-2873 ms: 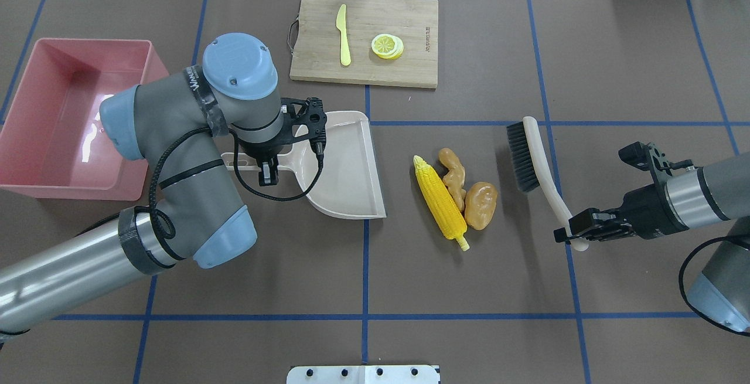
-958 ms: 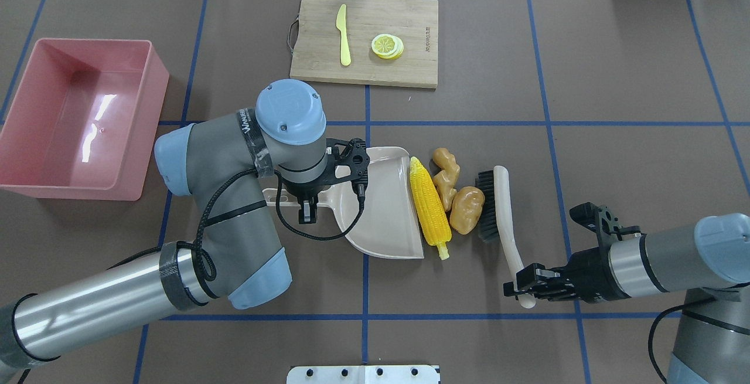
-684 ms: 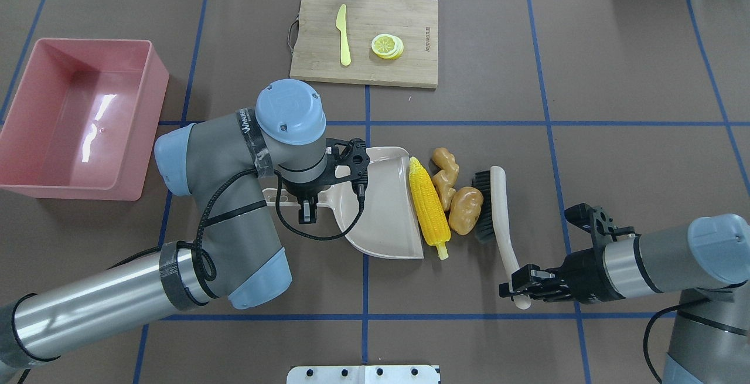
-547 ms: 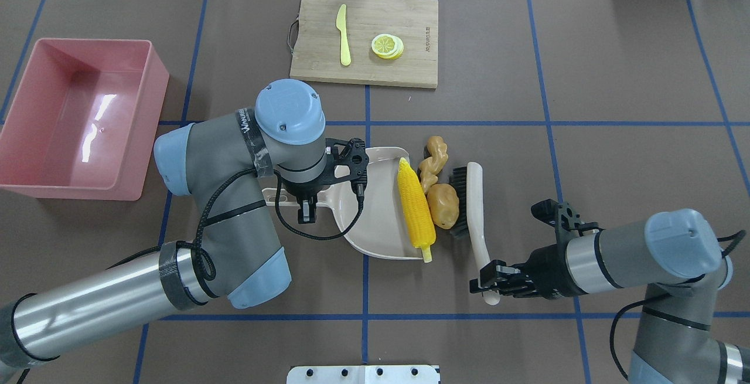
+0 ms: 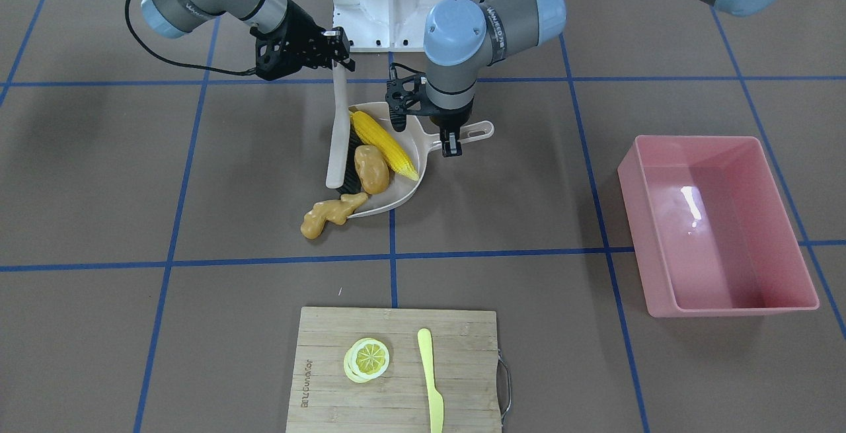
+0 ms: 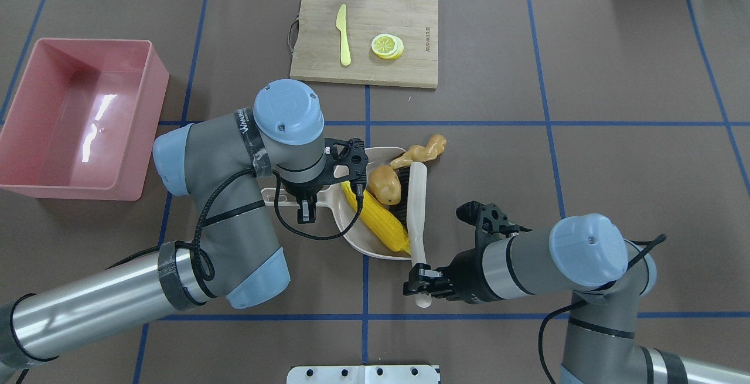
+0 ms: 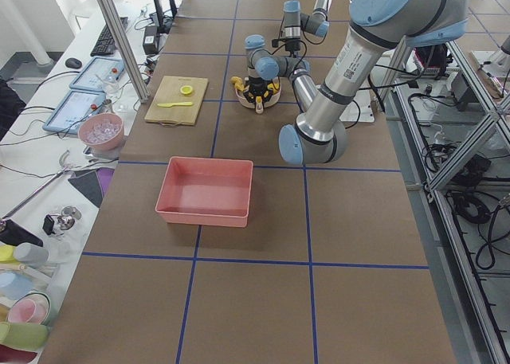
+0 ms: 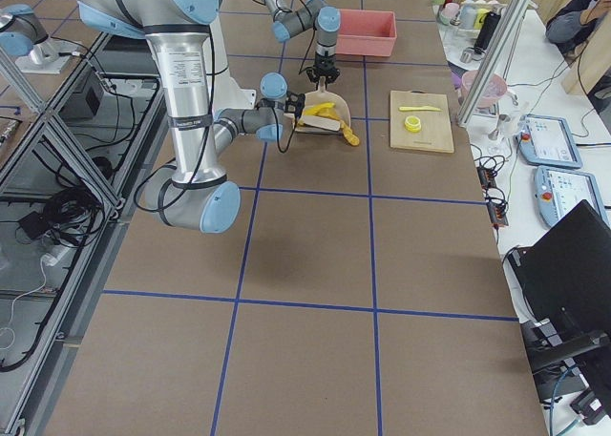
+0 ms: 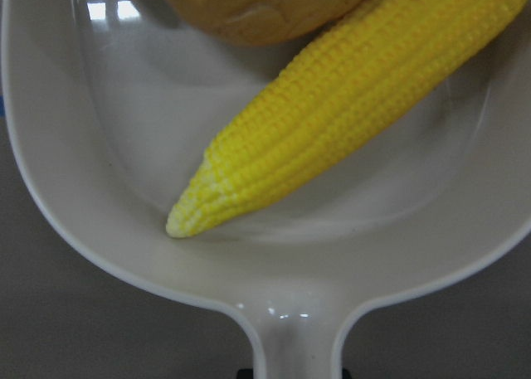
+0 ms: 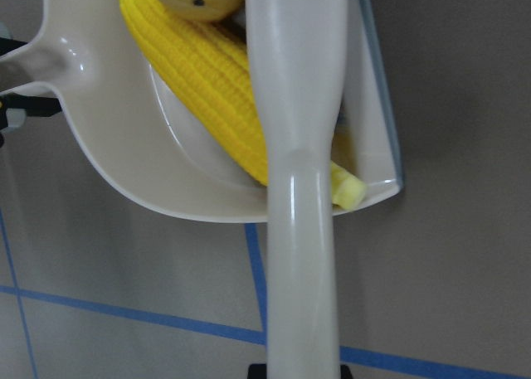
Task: Sweep and dump trash into bin
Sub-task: 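Sweep the corn, potato and ginger into the dustpan with the right gripper's brush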
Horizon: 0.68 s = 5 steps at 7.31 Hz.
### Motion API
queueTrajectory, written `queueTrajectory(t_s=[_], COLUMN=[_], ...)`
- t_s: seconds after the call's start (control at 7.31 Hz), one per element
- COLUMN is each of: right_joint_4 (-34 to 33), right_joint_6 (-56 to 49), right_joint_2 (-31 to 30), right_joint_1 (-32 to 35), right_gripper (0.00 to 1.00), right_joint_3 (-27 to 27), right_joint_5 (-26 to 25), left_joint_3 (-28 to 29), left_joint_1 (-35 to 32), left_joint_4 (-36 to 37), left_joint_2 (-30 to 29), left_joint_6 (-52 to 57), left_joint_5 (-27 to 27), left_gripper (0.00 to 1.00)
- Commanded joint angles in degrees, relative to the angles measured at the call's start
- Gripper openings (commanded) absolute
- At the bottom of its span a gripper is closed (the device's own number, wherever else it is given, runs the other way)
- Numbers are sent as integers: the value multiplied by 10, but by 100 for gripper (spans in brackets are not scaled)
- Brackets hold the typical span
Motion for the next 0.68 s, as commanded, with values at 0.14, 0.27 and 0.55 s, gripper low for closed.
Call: queueTrajectory(t_s=[0.14,0.27,0.55], right_joint_4=[-51,-72,-108], right_joint_6=[-1,-1,-17], right_joint_2=[18,3,-47], right_joint_1=[7,14,60], right_gripper=[0,0,0], right_joint_3=[29,58,116], right_joint_5=[-7,0,49], left_joint_3=[-1,-1,-1], left_joint_1=[0,0,-1], left_joint_4=[-1,-2,-13], left_joint_2=[2,2,8], left_joint_6=[0,0,-1], left_joint_5=[0,0,0], left_gripper=[0,0,0])
